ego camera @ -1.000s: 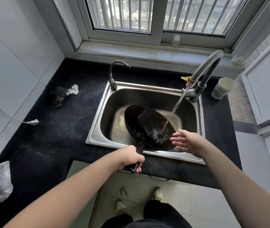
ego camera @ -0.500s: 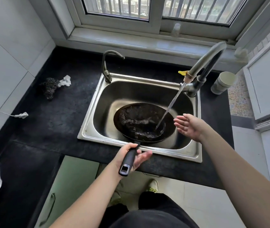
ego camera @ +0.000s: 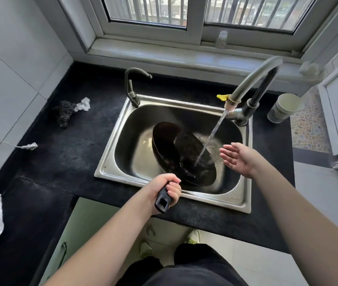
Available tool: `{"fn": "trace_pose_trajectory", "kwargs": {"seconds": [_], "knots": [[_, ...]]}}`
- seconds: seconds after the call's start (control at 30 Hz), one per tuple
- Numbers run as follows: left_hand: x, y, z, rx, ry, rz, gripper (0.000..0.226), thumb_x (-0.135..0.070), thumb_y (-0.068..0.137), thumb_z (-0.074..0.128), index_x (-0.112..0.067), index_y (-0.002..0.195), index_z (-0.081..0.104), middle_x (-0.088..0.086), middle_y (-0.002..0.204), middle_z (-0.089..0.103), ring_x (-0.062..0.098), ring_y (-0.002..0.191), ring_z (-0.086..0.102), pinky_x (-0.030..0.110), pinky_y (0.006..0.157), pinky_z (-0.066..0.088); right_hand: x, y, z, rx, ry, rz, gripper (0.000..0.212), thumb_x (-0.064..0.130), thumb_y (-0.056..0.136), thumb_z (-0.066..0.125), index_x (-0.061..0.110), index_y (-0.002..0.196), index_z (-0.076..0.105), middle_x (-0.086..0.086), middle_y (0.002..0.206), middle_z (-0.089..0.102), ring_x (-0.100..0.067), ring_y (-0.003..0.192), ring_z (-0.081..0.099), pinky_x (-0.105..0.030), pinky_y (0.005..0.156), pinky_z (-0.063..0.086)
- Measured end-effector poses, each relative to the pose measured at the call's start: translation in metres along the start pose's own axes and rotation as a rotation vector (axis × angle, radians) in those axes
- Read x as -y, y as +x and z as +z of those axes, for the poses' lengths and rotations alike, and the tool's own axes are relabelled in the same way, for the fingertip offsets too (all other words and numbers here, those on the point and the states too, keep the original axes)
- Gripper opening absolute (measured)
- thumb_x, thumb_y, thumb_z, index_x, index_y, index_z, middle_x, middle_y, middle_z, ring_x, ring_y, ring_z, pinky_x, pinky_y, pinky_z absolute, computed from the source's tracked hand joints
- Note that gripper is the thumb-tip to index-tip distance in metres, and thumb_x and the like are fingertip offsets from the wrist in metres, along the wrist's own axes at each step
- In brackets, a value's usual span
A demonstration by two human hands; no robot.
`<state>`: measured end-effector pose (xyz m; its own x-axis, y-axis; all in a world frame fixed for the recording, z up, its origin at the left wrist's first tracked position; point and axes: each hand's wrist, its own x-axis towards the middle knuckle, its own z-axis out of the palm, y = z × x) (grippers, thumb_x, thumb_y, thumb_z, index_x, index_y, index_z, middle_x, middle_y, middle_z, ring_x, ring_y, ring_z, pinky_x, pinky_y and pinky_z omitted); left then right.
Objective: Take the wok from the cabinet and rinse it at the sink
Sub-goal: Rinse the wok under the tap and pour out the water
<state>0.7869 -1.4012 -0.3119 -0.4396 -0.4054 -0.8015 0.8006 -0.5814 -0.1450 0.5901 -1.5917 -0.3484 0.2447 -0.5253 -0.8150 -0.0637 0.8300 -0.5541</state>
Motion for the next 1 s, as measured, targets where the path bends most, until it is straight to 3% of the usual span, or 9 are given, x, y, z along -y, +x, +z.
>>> {"fn": "trace_pose_trajectory", "kwargs": {"seconds": [0.2,0.37,0.5,0.57,0.67,0.8,0.87,0.93,1.0], "knots": [[0.002,-0.01,0.012,-0.228,0.401,0.074,0.036,-0.014,0.098,0.036,-0.015,0.062,0.035,-0.006,0.041,0.034,0.004,0.025,0.032,0.011,0.027,0.025,0.019,0.008,-0.004,-0.02,-0.077,-0.09,0.026,0.026,0.101,0.04,0.014,0.096,0.062,-0.003,0.093,0.068,-0.014,0.078,0.063,-0.026,0.071,0.048],[0.007,-0.02,0.02,-0.29,0.491,0.138,0.031,-0.012,0.096,0.037,-0.015,0.065,0.035,-0.005,0.043,0.035,0.005,0.027,0.031,0.012,0.028,0.025,0.055,0.016,0.002,-0.15,-0.416,-0.466,0.022,0.02,0.1,0.042,0.017,0.111,0.061,-0.008,0.101,0.066,-0.017,0.076,0.065,-0.025,0.063,0.048],[0.017,-0.025,0.026,-0.324,0.57,0.207,0.029,-0.008,0.094,0.039,-0.015,0.066,0.036,-0.004,0.045,0.036,0.006,0.028,0.03,0.014,0.029,0.026,0.091,0.023,0.01,-0.182,-0.792,-0.715,0.025,0.02,0.098,0.046,0.025,0.118,0.06,0.001,0.097,0.065,-0.012,0.069,0.066,-0.022,0.061,0.047],[0.022,-0.03,0.025,-0.336,0.636,0.256,0.028,-0.006,0.093,0.041,-0.015,0.067,0.037,-0.003,0.046,0.037,0.007,0.03,0.03,0.014,0.031,0.027,0.105,0.026,0.017,-0.153,-0.944,-0.742,0.023,0.022,0.097,0.047,0.026,0.115,0.061,0.003,0.091,0.066,-0.013,0.068,0.065,-0.024,0.063,0.048],[0.028,-0.042,0.02,-0.362,0.825,0.365,0.024,-0.004,0.091,0.044,-0.014,0.071,0.037,0.0,0.048,0.04,0.01,0.033,0.034,0.016,0.035,0.031,0.115,0.03,0.025,-0.159,-1.161,-0.734,0.011,0.025,0.095,0.048,0.028,0.09,0.058,0.004,0.069,0.061,-0.017,0.066,0.059,-0.027,0.057,0.039],[0.033,-0.051,0.015,-0.432,1.056,0.499,0.016,-0.004,0.086,0.047,-0.012,0.075,0.038,0.001,0.05,0.045,0.014,0.035,0.039,0.02,0.037,0.034,0.117,0.034,0.025,-0.164,-1.214,-0.727,0.033,0.028,0.096,0.05,0.033,0.063,0.048,0.006,0.061,0.056,-0.021,0.07,0.056,-0.028,0.058,0.036],[0.032,-0.051,0.015,-0.465,1.123,0.54,0.014,-0.004,0.085,0.048,-0.011,0.077,0.039,0.001,0.051,0.046,0.015,0.035,0.04,0.021,0.037,0.035,0.115,0.033,0.023,-0.143,-1.197,-0.72,0.026,0.03,0.097,0.049,0.031,0.071,0.054,0.009,0.062,0.055,-0.019,0.069,0.056,-0.024,0.054,0.036],[0.029,-0.052,0.015,-0.494,1.164,0.555,0.012,-0.005,0.085,0.049,-0.01,0.078,0.04,0.003,0.052,0.046,0.016,0.034,0.041,0.021,0.037,0.035,0.114,0.033,0.019,-0.102,-1.182,-0.706,0.012,0.029,0.098,0.046,0.028,0.092,0.057,0.011,0.067,0.056,-0.02,0.068,0.06,-0.022,0.054,0.04],[0.025,-0.053,0.012,-0.518,1.187,0.553,0.011,-0.006,0.085,0.049,-0.009,0.078,0.041,0.003,0.052,0.046,0.016,0.034,0.041,0.021,0.036,0.036,0.113,0.033,0.016,-0.059,-1.138,-0.696,0.013,0.024,0.099,0.044,0.025,0.1,0.057,0.009,0.072,0.058,-0.021,0.068,0.063,-0.024,0.057,0.046]]}}
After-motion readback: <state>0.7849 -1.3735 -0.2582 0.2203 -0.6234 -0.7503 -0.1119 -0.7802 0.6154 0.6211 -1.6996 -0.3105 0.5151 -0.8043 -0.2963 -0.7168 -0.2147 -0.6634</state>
